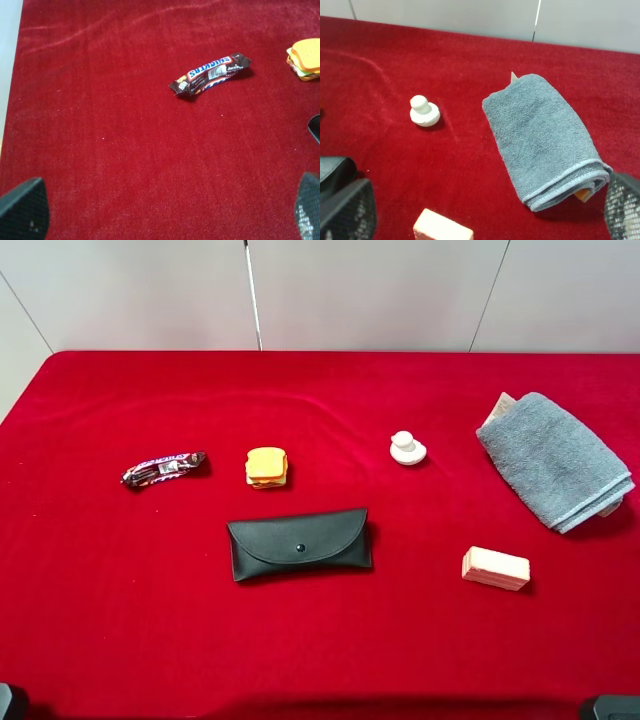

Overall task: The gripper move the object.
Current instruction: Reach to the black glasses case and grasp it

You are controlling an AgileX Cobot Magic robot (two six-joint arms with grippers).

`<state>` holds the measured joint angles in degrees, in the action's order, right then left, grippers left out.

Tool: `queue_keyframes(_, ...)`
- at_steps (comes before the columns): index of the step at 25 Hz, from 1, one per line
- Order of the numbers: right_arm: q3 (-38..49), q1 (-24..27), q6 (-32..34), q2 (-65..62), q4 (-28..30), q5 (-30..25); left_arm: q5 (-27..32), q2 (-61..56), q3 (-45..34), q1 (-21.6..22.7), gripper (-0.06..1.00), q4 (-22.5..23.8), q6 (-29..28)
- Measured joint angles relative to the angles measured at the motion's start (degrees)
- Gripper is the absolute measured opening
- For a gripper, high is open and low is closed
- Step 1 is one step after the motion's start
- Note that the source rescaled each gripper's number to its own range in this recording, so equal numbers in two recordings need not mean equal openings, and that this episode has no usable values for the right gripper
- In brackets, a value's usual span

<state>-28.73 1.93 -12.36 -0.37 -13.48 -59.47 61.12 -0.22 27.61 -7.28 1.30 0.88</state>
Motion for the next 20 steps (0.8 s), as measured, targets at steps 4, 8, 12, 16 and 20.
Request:
queue_keyframes(4,0.0,0.0,0.0,0.0,0.0,0.0,0.0,0.0,0.0,0.0,1.0,0.0,0.0)
queue_keyframes(8,0.0,0.0,0.0,0.0,0.0,0.0,0.0,0.0,0.0,0.0,1.0,0.0,0.0)
queue_keyframes(12,0.0,0.0,0.0,0.0,0.0,0.0,0.0,0.0,0.0,0.0,1.0,0.0,0.0)
queue_keyframes(16,0.0,0.0,0.0,0.0,0.0,0.0,0.0,0.0,0.0,0.0,1.0,0.0,0.0)
queue_keyframes(20,0.0,0.0,0.0,0.0,-0.1,0.0,0.0,0.0,0.0,0.0,1.0,0.0,0.0)
